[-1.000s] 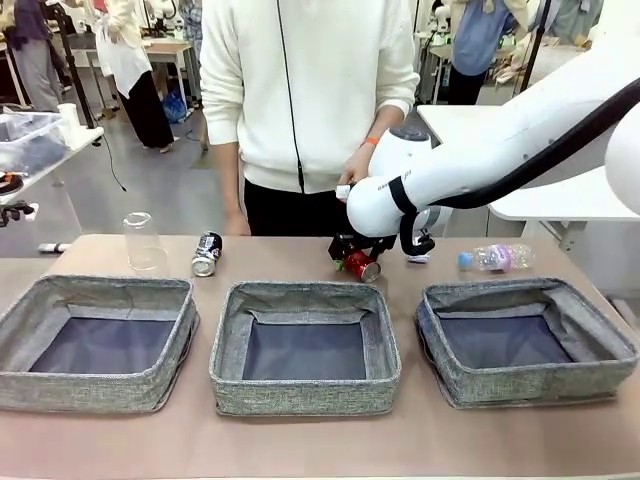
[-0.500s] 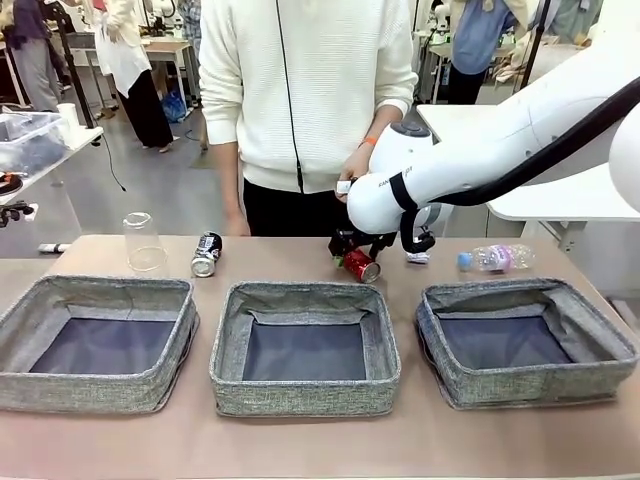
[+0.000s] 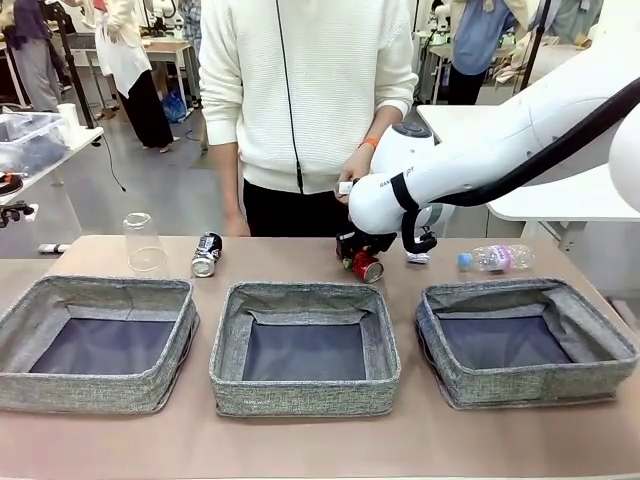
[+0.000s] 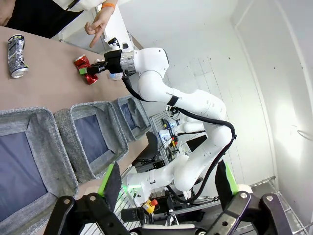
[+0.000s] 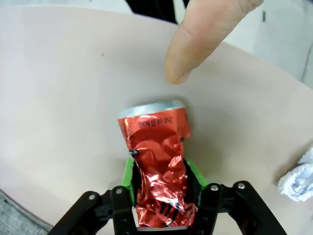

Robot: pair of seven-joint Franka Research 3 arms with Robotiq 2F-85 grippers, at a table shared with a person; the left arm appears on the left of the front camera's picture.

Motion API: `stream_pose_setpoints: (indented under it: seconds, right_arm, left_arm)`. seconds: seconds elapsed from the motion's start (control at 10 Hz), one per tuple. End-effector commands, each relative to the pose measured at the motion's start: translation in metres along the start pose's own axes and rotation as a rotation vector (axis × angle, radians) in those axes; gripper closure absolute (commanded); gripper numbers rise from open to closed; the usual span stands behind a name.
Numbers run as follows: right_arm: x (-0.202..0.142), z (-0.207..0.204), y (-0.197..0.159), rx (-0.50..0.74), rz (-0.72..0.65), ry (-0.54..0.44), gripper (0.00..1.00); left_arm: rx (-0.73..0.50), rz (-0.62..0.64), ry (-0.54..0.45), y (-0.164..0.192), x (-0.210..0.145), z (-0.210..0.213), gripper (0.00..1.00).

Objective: Sort the waste into the appropriate baskets.
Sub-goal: Pick up the waste item pointed out by the person.

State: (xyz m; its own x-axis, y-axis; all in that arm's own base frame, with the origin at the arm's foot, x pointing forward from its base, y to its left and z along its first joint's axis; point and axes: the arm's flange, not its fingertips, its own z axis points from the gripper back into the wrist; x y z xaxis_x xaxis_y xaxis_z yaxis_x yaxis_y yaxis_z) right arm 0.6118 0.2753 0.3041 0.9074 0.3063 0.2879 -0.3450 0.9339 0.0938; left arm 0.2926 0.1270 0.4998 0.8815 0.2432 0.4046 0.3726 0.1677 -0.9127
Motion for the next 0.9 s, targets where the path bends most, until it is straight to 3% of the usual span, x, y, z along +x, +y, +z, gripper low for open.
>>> stream_pose_setpoints:
  seconds: [0.0, 0.8]
  right_arm:
    - [-0.0091, 0.0048, 0.0000, -0.039, -0.023, 0.007, 1.00]
    - [-0.0115, 0.0102, -0.0053, -0.039, -0.023, 0.023, 1.00]
  left_arm:
    - [-0.017, -0.020, -0.008, -0.0020, 0.0013, -0.0005, 0.00]
    - [-0.017, -0.020, -0.008, -0.0020, 0.0013, -0.0005, 0.00]
